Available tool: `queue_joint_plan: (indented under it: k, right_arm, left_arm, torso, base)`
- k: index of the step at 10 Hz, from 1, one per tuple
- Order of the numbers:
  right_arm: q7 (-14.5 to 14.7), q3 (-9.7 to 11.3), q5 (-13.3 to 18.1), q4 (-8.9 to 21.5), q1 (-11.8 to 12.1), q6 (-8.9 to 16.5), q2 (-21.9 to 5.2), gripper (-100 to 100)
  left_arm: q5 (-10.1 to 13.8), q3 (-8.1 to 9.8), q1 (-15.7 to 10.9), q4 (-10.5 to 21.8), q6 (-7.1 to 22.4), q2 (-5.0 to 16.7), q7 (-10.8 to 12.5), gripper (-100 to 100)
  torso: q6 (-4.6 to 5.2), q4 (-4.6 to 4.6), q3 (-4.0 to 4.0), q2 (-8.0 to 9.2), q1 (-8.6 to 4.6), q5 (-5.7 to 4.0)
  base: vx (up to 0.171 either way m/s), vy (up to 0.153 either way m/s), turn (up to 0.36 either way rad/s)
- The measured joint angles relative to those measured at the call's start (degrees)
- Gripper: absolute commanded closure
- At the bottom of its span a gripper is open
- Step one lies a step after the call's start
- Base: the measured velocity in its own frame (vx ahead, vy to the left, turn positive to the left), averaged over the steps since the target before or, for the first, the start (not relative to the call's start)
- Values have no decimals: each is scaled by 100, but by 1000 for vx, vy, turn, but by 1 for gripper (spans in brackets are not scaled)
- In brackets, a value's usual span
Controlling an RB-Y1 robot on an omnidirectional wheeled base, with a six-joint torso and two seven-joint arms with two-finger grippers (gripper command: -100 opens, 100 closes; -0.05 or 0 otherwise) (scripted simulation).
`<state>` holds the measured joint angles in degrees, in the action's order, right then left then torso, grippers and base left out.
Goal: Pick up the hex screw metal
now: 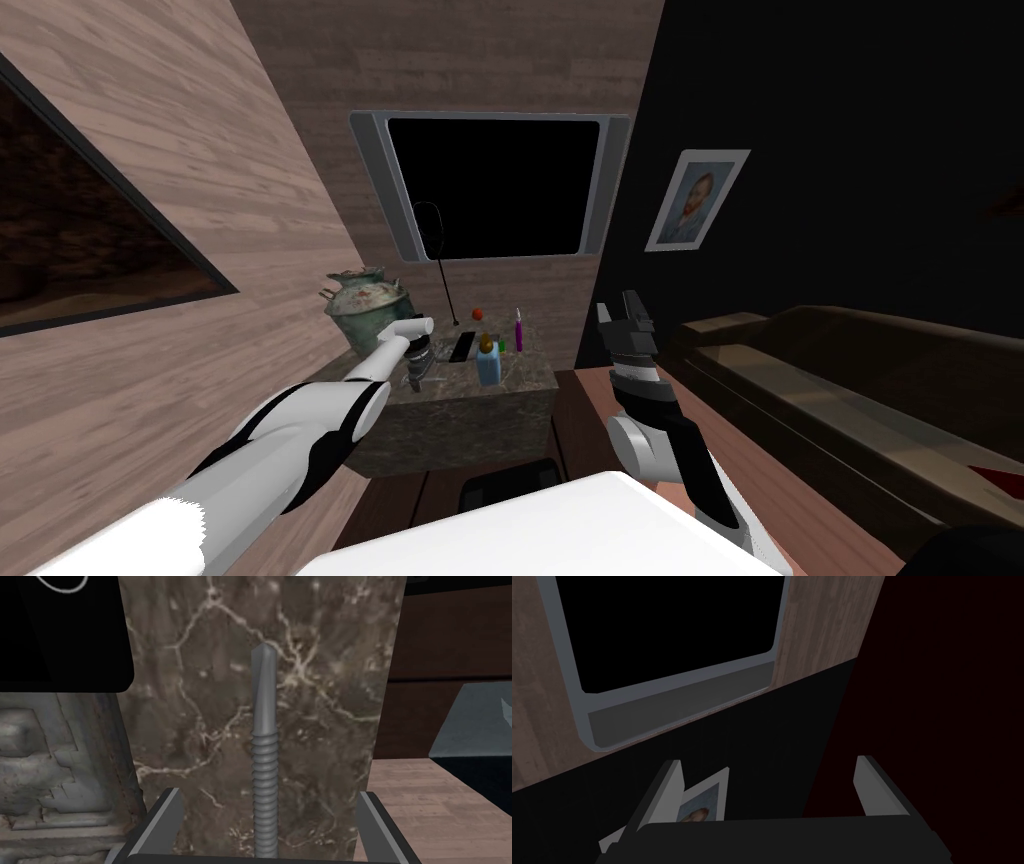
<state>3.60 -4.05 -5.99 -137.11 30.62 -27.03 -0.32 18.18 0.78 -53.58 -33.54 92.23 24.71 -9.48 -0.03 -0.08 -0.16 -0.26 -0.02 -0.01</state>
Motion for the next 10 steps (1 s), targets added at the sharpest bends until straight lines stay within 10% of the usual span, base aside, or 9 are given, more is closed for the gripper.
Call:
queue_joint_plan:
  k: [1,2,5,6,10]
  right_arm:
    - [0,0,0,0,0,0,0,0]
    - [0,0,0,0,0,0,0,0]
    - [0,0,0,0,-1,0,0,0]
    - [0,0,0,0,-1,0,0,0]
    - [0,0,0,0,-1,0,0,0]
  left_arm:
    - [-3,-1,4,-9,33,0,5,0]
    - [-2,-1,4,-8,29,0,4,-100]
    - [-39,2,131,133,-246,-80,0,-100]
    - [-40,2,133,145,-274,-82,-4,100]
    - [-40,2,133,145,-262,-81,-3,100]
  torso:
    - [0,2,5,10,1,0]
    - [0,4,10,18,3,0]
    - [-1,5,12,21,10,2]
    - [-1,6,13,22,7,1]
    - [2,2,6,12,10,5]
  base:
    - [0,0,0]
    - [6,6,-9]
    - [4,12,-5]
    - [0,0,0]
    - [0,0,0]
